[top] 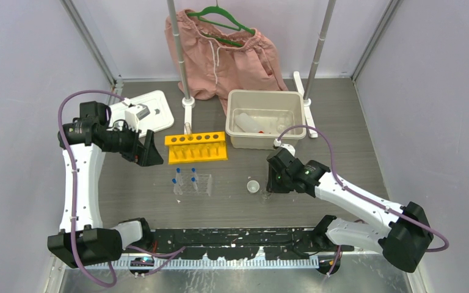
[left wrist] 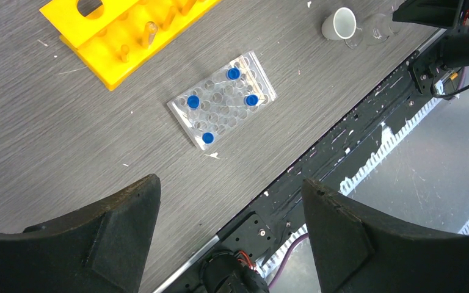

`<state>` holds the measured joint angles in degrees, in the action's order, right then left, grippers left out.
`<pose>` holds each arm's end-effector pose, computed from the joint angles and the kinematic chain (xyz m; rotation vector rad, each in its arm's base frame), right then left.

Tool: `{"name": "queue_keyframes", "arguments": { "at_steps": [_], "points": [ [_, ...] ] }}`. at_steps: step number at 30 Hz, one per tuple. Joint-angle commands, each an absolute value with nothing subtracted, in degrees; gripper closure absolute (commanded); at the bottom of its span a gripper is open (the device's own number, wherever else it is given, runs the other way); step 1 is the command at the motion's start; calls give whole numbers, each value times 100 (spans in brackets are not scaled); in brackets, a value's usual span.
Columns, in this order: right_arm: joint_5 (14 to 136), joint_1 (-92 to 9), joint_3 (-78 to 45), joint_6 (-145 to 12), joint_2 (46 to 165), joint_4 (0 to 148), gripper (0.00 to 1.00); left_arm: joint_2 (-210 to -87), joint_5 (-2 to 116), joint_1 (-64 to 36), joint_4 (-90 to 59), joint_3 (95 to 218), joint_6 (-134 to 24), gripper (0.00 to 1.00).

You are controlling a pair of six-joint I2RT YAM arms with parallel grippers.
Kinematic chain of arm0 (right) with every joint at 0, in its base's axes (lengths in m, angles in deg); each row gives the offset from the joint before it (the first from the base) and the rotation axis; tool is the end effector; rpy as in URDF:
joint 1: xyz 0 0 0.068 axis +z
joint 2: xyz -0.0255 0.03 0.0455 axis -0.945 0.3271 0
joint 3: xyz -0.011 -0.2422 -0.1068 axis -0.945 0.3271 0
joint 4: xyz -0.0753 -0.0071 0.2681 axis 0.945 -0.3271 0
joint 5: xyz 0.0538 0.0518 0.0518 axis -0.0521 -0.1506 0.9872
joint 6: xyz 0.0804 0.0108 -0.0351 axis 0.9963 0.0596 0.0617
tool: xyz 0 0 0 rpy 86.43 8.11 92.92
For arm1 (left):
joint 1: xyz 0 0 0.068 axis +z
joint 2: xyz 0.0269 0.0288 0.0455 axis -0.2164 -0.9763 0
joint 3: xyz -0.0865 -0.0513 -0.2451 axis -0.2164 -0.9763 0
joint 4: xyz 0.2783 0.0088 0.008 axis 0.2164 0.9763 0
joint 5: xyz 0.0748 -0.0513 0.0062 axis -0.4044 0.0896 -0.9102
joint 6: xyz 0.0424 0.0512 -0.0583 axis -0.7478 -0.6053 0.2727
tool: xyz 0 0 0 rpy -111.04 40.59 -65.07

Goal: Organize the chemistry lab equipment

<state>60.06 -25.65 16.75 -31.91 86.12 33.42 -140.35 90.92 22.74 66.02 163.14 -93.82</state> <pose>0.1769 0.1646 0.1771 -0.0430 2.6575 0.3634 0.2219 -0.0134 0.3385 0.5505 2.3940 -0.7360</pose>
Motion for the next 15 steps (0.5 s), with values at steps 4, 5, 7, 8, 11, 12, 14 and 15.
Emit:
{"name": "queue_keyframes", "arguments": {
  "at_steps": [4,5,7,8,11,12,14,15],
  "points": [
    [6044,-2540,1685,-3078,8529,3096,73,-13960,9258,2308,6524,16317,-9448,15],
    [6053,-2546,1643,-3080,8516,3064,73,-13960,9260,2308,6525,16321,-9444,15],
    [6094,-2544,1530,-3077,8444,2980,71,-13960,9260,2312,6524,16322,-9434,15],
    [6118,-2544,1464,-3072,8406,2939,70,-13960,9256,2308,6524,16322,-9436,15],
    [6140,-2547,1235,-3031,8248,2769,65,-13938,9264,2312,6524,16309,-9437,15],
    [6153,-2540,1241,-3022,8248,2762,65,-13934,9269,2311,6524,16302,-9433,15],
    [6230,-2545,1285,-3007,8265,2784,64,-13921,9262,2306,6507,16251,-9441,15],
    [6260,-2539,1308,-3008,8291,2799,63,-13917,9260,2310,6492,16229,-9441,15]
  ]
}}
